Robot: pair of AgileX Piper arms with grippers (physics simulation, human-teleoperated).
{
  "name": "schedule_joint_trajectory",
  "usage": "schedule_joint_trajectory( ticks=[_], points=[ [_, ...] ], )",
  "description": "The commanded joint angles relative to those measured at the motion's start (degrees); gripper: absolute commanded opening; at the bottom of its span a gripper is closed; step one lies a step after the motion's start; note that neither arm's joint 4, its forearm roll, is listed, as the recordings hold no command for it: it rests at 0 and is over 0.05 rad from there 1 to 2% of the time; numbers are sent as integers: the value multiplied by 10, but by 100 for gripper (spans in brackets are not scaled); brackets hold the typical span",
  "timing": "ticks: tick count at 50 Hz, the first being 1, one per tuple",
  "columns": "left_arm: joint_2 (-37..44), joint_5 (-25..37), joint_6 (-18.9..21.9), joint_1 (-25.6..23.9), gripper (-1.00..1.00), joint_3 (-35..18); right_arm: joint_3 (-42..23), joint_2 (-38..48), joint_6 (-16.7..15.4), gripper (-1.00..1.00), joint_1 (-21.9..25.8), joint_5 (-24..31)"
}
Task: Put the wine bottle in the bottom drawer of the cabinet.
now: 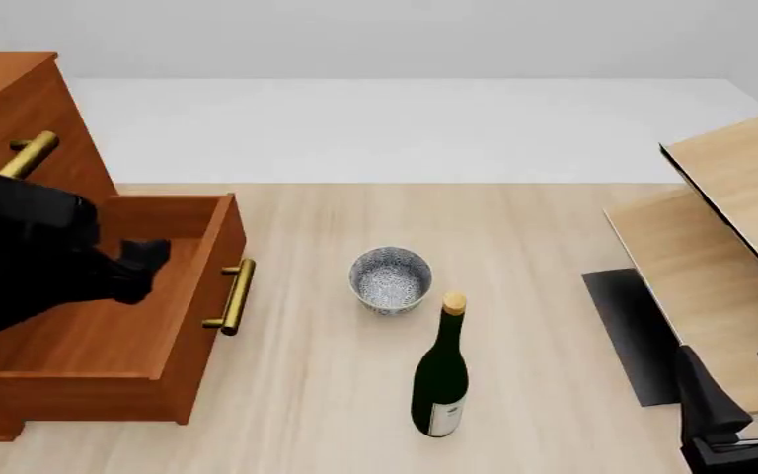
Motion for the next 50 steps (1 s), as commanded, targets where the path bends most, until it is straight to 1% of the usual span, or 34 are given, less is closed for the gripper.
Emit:
schedule_joint_trajectory(
  ticks=[1, 2, 3, 12, 22, 26, 35, 50],
  points=[
    [34, 6, 7, 2, 100, -7, 0, 2, 0, 100, 3, 1],
    [38, 4, 10, 2, 100, -4, 0, 1, 1, 100, 4, 3],
    [37, 5, 3, -1, 100, -4, 0, 0, 1, 100, 3, 3],
    [46, -17, 0, 2, 100, 12, 0, 8, 1, 100, 6, -4],
    [62, -43, -6, -8, 100, 37, 0, 8, 1, 100, 5, -2],
    [72, -60, 5, -8, 100, 51, 0, 13, 0, 100, 6, -7],
    [87, -84, -12, -12, 100, 70, 0, 14, 0, 100, 7, -6],
    [106, -121, -21, -27, 100, 104, 0, 11, 1, 100, 11, 0]
  ],
)
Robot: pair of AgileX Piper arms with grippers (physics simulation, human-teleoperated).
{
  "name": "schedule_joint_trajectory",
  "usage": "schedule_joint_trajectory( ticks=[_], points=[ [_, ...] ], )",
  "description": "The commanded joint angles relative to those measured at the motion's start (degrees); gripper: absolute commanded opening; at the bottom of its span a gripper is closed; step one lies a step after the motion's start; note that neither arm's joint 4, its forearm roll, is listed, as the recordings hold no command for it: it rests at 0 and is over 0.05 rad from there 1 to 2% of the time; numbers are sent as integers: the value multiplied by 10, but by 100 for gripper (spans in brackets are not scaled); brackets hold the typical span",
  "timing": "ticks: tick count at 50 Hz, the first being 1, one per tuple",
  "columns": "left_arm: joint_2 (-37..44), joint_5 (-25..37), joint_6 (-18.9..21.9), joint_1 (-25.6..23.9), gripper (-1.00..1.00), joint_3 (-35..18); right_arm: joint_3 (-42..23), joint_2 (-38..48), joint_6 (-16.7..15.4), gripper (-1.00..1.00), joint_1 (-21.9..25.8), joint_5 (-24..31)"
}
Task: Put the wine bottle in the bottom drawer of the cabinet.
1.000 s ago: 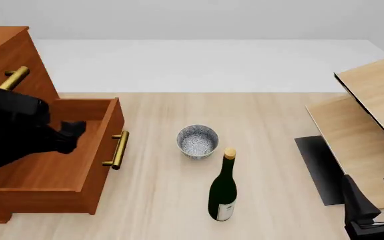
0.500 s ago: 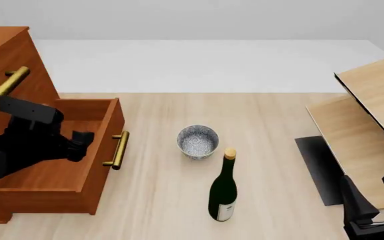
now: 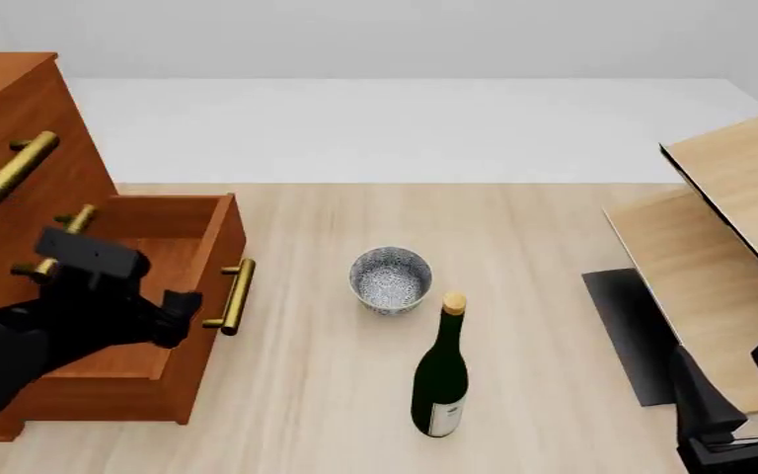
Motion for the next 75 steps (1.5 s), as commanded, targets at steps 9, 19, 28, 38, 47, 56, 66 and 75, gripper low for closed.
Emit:
schedule_joint_trajectory(
  ticks=[9, 19, 28, 38, 47, 56, 66, 75],
  points=[
    [40, -59, -18, -22, 100, 37, 0, -3, 0, 100, 5, 7],
    [65, -86, -20, -30, 100, 45, 0, -5, 0, 100, 7, 7],
    [88, -99, -22, -31, 100, 41, 0, 1, -1, 100, 8, 3],
    [117, -121, -14, -21, 100, 40, 0, 5, -1, 100, 9, 2],
    [136, -141, -11, -16, 100, 47, 0, 12, -2, 100, 9, -4],
    [161, -173, -16, -16, 100, 62, 0, 18, -3, 100, 9, -8],
    [173, -187, -23, -21, 100, 68, 0, 22, -3, 100, 12, -11],
    [187, -203, -29, -28, 100, 73, 0, 22, -3, 100, 12, -11]
  ],
)
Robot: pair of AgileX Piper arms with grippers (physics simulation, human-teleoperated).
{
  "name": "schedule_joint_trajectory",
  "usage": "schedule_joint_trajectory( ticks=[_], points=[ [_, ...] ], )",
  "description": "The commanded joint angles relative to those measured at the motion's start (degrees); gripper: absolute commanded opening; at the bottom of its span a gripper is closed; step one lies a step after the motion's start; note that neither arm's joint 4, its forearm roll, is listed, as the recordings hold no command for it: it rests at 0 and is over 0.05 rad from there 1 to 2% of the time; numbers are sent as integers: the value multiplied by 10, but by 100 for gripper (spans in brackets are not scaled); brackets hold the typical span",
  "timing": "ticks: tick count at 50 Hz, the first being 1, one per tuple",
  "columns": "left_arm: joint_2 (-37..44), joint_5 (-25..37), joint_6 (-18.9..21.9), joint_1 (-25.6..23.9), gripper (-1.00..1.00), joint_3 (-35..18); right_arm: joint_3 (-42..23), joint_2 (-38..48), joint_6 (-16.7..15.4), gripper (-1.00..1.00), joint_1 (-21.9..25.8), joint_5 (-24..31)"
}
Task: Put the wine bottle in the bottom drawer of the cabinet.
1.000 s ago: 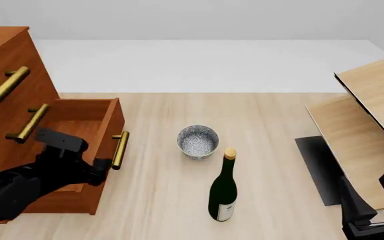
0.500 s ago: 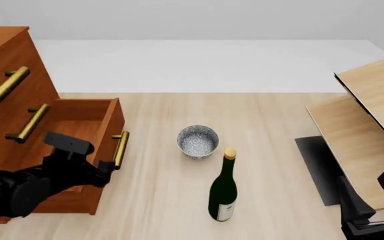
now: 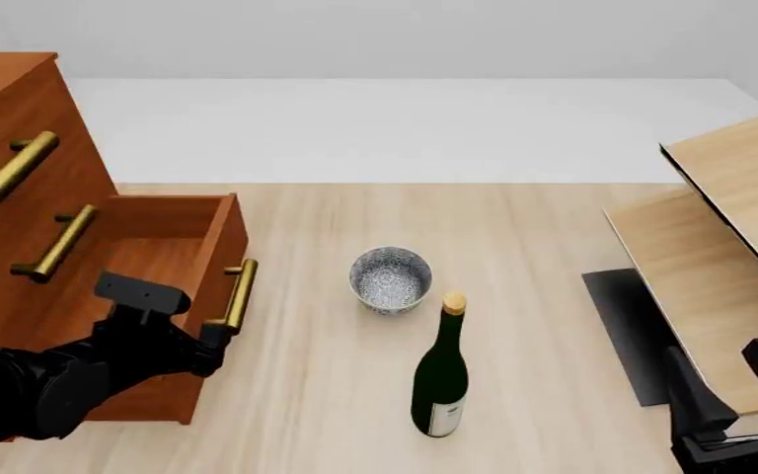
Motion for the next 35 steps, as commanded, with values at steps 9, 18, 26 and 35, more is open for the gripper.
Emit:
schedule_joint_trajectory(
  ticks=[9, 18, 26, 35],
  points=[
    [54, -43, -11, -16, 100, 16, 0, 0, -1, 100, 3, 2],
    [62, -51, -12, -29, 100, 17, 0, 5, -1, 100, 6, -1],
    [54, -46, -17, -48, 100, 18, 0, -2, -2, 100, 7, 6],
    [45, -38, -17, -59, 100, 16, 0, -8, -2, 100, 8, 12]
  ],
)
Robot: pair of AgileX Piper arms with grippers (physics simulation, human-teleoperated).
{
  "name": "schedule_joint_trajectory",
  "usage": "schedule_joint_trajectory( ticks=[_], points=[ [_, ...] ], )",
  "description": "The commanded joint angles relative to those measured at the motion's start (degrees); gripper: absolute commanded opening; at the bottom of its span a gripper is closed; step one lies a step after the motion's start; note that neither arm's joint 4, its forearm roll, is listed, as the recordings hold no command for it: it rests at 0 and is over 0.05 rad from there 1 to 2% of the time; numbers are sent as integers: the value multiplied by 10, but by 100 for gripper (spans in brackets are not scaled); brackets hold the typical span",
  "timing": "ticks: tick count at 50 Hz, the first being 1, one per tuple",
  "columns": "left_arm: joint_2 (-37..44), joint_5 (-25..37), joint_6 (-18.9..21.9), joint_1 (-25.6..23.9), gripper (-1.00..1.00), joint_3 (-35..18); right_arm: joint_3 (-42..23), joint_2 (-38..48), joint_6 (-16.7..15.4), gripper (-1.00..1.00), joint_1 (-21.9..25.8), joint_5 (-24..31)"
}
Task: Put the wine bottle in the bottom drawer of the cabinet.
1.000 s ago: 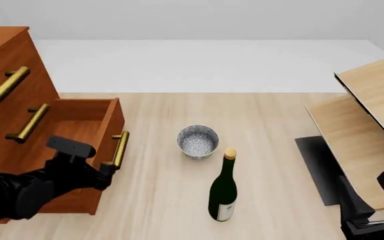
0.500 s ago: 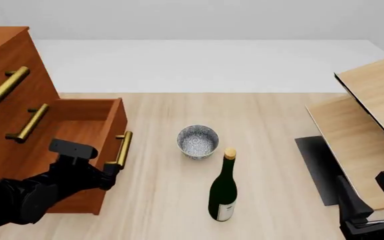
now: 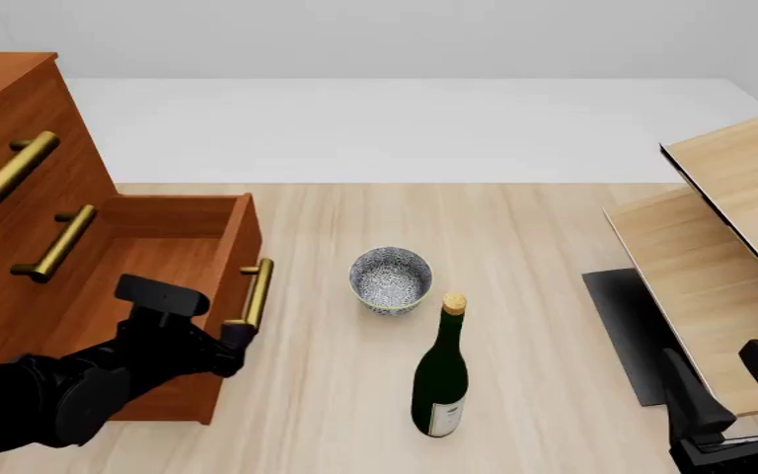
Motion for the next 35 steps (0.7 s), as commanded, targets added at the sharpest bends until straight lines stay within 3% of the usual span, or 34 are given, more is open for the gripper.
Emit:
schedule_joint_trajectory(
  ticks=[1, 25, 35],
  points=[
    [28, 9, 0, -9, 100, 13, 0, -4, 0, 100, 2, 4],
    [-2, 37, -7, -34, 100, 8, 0, 7, 1, 100, 6, -7],
    [-66, 90, -14, -27, 100, 1, 0, 14, 2, 100, 9, -12]
  ],
)
